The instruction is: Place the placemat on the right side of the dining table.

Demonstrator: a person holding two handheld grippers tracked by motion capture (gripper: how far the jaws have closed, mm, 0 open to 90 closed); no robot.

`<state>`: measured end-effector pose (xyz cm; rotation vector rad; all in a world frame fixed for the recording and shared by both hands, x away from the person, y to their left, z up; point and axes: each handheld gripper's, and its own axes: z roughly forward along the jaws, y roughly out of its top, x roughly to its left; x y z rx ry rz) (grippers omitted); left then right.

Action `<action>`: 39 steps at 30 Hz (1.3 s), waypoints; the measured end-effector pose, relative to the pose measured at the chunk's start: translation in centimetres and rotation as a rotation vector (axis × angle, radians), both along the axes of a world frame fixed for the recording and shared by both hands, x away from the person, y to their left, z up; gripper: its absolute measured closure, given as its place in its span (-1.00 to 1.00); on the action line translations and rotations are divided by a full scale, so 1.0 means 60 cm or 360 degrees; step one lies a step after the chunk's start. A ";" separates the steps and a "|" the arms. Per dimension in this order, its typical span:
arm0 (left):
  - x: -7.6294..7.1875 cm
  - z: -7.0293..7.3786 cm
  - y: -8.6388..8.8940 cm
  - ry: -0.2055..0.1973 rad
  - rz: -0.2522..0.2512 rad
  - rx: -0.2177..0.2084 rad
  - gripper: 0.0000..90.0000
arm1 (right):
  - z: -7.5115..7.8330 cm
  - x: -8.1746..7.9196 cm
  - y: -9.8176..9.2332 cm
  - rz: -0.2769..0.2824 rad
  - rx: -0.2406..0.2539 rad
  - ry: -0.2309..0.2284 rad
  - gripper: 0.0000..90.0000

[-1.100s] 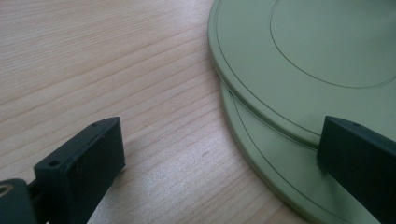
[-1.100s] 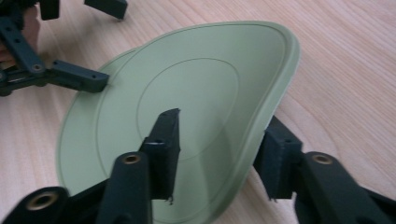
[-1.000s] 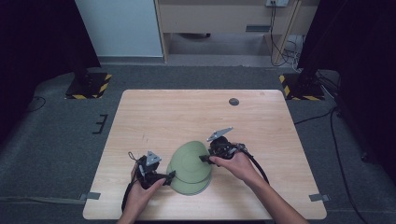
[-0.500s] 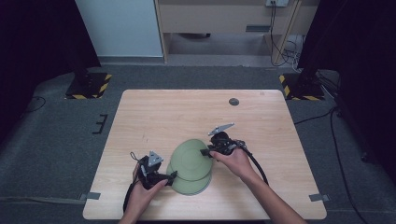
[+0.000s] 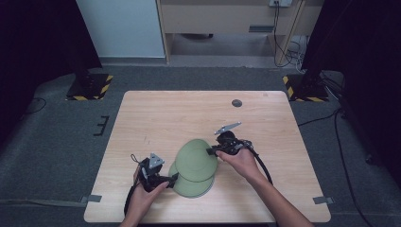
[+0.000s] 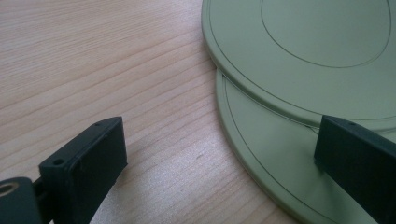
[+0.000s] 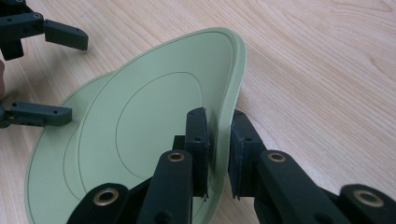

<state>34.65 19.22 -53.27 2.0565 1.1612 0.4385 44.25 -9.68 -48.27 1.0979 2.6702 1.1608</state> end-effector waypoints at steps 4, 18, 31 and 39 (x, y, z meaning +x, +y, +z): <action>0.001 -0.002 0.001 0.0013 0.0004 -0.0017 -0.96 | 0.012 -0.006 -0.005 0.0030 0.0019 -0.0010 0.85; 0.000 -0.001 0.003 0.0026 -0.0001 -0.0027 -0.96 | 0.072 -0.028 -0.008 0.0102 0.0056 -0.0063 0.90; 0.004 0.016 0.044 -0.0040 0.0120 -0.0074 -0.95 | 0.106 -0.031 0.012 0.0137 0.0062 -0.0079 0.91; 0.011 0.015 0.073 -0.0046 0.0220 -0.0061 -0.95 | 0.122 -0.032 0.021 0.0146 0.0074 -0.0097 0.91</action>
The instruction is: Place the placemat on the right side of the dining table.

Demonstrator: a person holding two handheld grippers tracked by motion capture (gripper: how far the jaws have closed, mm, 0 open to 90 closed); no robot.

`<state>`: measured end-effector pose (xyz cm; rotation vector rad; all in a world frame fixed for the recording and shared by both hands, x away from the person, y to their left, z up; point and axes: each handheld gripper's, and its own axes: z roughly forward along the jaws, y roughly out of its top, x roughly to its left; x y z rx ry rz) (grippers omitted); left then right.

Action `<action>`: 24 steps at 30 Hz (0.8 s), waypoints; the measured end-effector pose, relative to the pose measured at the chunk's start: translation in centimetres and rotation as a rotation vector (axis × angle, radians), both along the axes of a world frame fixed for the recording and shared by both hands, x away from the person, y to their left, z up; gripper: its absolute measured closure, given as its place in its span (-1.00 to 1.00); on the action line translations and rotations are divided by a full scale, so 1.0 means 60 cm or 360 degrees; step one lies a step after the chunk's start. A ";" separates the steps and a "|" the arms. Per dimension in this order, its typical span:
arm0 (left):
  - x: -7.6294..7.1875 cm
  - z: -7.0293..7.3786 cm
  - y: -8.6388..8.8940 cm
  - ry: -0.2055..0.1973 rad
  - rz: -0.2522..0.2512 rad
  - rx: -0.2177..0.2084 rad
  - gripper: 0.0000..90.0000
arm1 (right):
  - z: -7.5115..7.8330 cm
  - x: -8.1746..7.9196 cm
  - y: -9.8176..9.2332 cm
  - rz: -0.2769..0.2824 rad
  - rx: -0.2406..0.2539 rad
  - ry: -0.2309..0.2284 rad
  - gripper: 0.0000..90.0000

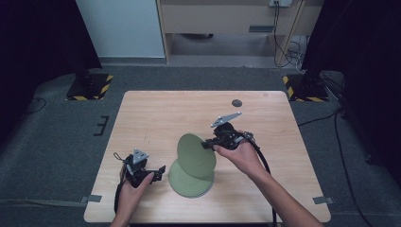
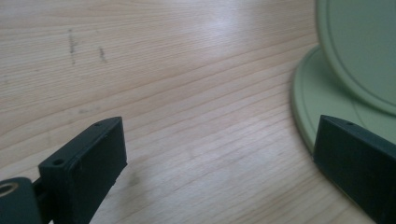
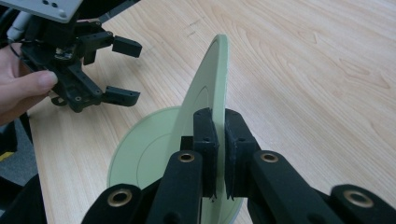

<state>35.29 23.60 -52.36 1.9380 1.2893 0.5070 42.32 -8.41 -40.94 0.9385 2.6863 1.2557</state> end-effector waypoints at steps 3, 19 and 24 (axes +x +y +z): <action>0.003 -0.002 0.006 0.0013 0.0030 0.0014 -0.94 | 0.007 0.000 0.003 -0.0003 0.0005 -0.0009 0.91; 0.010 -0.013 0.016 0.0070 0.0120 0.0063 -0.94 | 0.037 0.017 -0.007 -0.0088 0.0020 -0.0067 0.91; 0.011 -0.015 0.016 0.0080 0.0122 0.0068 -0.94 | 0.046 0.028 -0.018 -0.0138 0.0033 -0.0079 0.91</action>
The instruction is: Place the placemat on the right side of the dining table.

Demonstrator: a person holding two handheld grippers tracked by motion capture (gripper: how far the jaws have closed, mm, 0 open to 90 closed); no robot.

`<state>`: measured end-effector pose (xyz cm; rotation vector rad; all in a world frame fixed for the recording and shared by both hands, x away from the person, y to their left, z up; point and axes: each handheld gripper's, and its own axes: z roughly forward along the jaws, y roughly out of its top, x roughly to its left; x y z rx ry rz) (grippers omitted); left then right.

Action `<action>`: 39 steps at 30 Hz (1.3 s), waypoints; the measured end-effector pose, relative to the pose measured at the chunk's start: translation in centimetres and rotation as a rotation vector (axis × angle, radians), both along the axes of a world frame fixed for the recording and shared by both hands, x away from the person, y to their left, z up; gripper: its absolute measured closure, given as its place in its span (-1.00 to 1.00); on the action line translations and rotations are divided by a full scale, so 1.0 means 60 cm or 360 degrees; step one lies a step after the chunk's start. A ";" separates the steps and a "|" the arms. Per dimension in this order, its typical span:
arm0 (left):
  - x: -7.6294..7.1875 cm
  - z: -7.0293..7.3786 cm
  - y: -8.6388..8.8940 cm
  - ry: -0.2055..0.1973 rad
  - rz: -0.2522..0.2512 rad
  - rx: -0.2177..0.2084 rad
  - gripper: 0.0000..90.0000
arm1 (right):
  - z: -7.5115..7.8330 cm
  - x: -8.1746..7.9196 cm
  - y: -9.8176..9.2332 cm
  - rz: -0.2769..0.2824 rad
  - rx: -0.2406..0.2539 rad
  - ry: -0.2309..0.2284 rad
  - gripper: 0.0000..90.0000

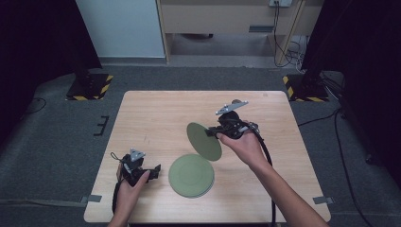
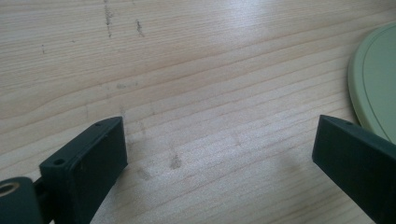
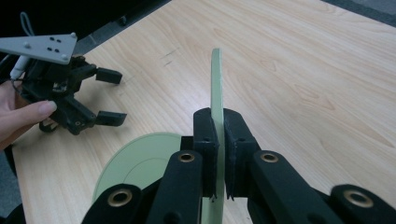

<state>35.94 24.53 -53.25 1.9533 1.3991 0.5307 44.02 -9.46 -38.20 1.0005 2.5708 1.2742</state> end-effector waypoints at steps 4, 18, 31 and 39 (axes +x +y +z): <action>0.001 -0.001 -0.001 0.0005 -0.0001 0.0017 -0.94 | 0.004 0.007 -0.006 -0.0036 -0.0005 -0.0009 0.91; 0.002 -0.004 -0.003 0.0012 0.0019 0.0060 -0.94 | 0.010 0.044 -0.031 -0.0190 -0.0009 -0.0039 0.91; 0.004 -0.006 -0.005 0.0008 0.0021 0.0091 -0.96 | 0.016 0.078 -0.070 -0.0350 -0.0046 -0.0082 0.91; 0.004 -0.006 -0.006 0.0009 0.0022 0.0095 -0.97 | 0.027 0.089 -0.098 -0.0428 -0.0047 -0.0095 0.91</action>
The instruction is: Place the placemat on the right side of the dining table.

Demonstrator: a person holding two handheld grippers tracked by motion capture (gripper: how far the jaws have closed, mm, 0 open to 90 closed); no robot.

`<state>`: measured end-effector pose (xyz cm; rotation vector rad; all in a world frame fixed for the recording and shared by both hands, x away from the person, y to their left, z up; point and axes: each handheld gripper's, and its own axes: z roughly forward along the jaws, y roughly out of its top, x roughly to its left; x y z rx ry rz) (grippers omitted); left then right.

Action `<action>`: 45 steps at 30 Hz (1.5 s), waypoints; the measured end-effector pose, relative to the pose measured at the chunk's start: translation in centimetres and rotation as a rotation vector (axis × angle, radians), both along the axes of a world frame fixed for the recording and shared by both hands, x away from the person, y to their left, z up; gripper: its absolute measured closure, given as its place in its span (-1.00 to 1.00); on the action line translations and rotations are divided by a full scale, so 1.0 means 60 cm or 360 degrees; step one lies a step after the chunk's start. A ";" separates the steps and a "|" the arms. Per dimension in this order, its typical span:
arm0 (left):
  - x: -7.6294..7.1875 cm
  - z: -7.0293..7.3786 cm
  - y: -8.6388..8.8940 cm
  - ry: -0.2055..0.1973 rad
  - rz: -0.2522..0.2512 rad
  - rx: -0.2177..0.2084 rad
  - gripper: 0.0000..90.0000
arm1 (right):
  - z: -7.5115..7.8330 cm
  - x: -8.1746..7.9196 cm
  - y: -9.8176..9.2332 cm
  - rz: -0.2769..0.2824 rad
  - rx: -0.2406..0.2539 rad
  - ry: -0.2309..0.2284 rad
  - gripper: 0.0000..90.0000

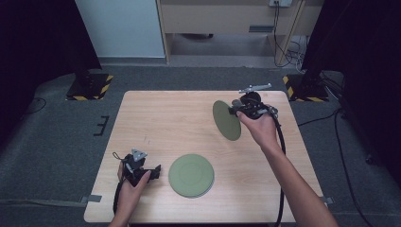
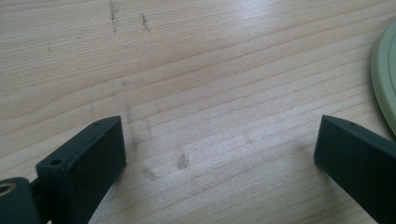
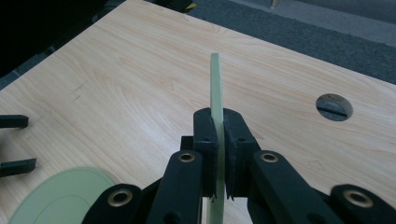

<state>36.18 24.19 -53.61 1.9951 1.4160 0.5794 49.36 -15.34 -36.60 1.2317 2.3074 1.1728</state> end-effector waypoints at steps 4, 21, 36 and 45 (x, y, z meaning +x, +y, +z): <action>0.000 0.000 0.000 0.0000 0.0000 0.0001 -0.97 | 0.004 0.005 -0.011 -0.0029 -0.0010 -0.0004 0.91; 0.000 0.000 0.000 0.0000 0.0000 0.0002 -0.97 | -0.003 0.029 -0.062 -0.0193 -0.0030 0.0004 0.91; 0.001 0.000 -0.001 0.0004 -0.0001 0.0001 -0.98 | -0.020 0.051 -0.097 -0.0311 -0.0036 0.0029 0.91; 0.001 0.000 -0.001 0.0004 -0.0001 0.0001 -0.98 | -0.028 0.053 -0.117 -0.0349 -0.0018 0.0043 0.91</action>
